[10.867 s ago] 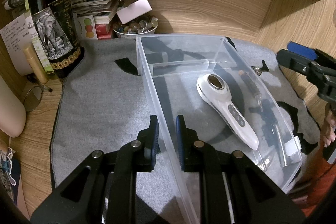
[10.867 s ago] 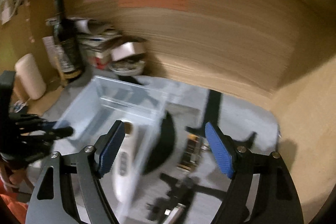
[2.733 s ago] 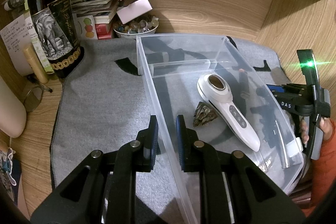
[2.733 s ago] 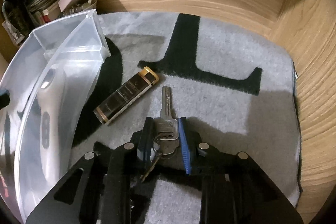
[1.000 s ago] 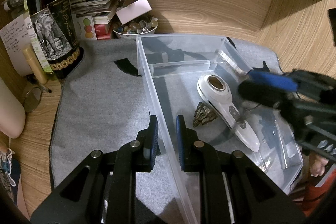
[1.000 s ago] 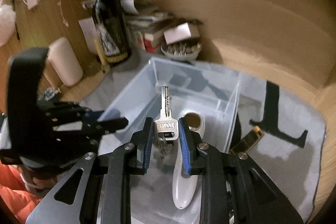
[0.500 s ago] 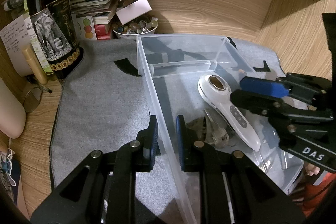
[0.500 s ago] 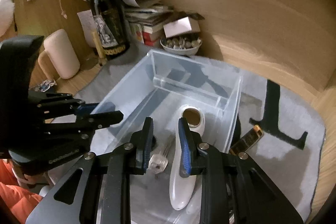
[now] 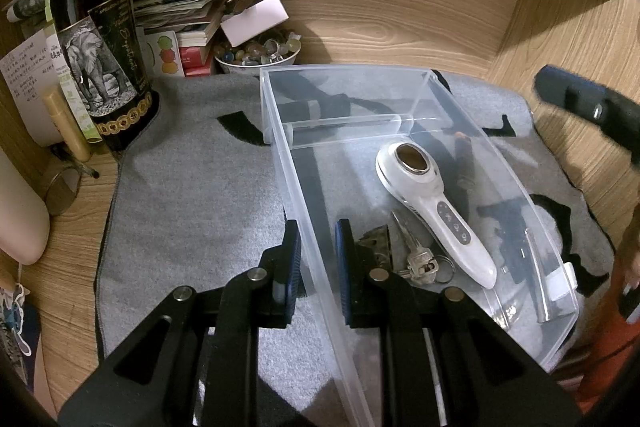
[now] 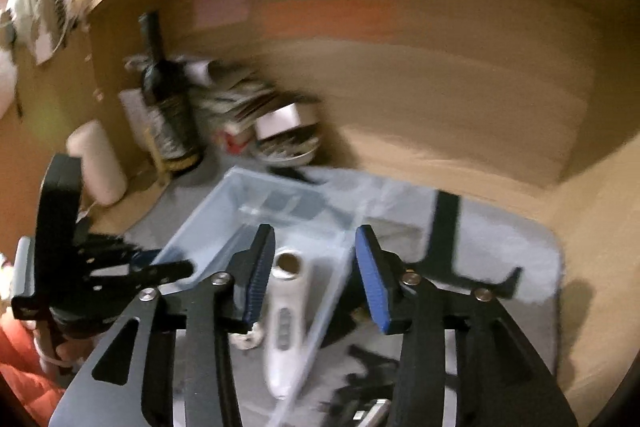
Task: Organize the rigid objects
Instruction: 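Carry the keys into the clear box and release them beside the device, then close the right tool on the gold-topped black lighter on the mat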
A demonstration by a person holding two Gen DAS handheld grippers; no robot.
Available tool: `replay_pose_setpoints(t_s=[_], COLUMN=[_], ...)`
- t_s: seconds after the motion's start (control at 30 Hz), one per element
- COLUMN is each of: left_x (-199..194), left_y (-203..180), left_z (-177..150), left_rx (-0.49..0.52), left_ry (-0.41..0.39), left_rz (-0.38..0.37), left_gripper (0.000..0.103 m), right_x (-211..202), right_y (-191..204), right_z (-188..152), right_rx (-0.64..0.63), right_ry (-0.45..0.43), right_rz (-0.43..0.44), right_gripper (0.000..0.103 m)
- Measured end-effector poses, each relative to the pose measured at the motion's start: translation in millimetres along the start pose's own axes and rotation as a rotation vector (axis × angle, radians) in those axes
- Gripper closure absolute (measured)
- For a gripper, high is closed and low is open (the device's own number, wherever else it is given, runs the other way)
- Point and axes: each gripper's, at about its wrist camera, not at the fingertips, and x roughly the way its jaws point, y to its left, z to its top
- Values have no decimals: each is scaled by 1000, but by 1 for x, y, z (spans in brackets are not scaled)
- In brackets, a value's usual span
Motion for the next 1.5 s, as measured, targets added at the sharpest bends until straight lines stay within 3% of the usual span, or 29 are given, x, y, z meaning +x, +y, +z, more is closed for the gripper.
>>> replay_pose_setpoints(t_s=[0.27, 0.6, 0.97, 1.07, 1.2, 1.5], left_x=[0, 1, 1, 1, 1, 1], left_y=[0, 0, 0, 0, 0, 0], left_z=[0, 0, 2, 2, 2, 1], left_rx=[-1, 1, 5, 8, 12, 11], left_ry=[0, 1, 6, 6, 5, 5], left_rz=[-3, -3, -4, -3, -3, -4], left_gripper=[87, 87, 87, 87, 87, 87], right_x=[12, 83, 127, 124, 116, 77], right_y=[-37, -71, -68, -66, -70, -69], right_z=[-5, -31, -48, -52, -57, -46], right_rx=[59, 135, 109, 94, 92, 137], right_ry=[58, 274, 423, 416, 401, 294], right_rz=[-92, -74, -61, -66, -88, -94], right_gripper=[63, 63, 60, 62, 82, 82])
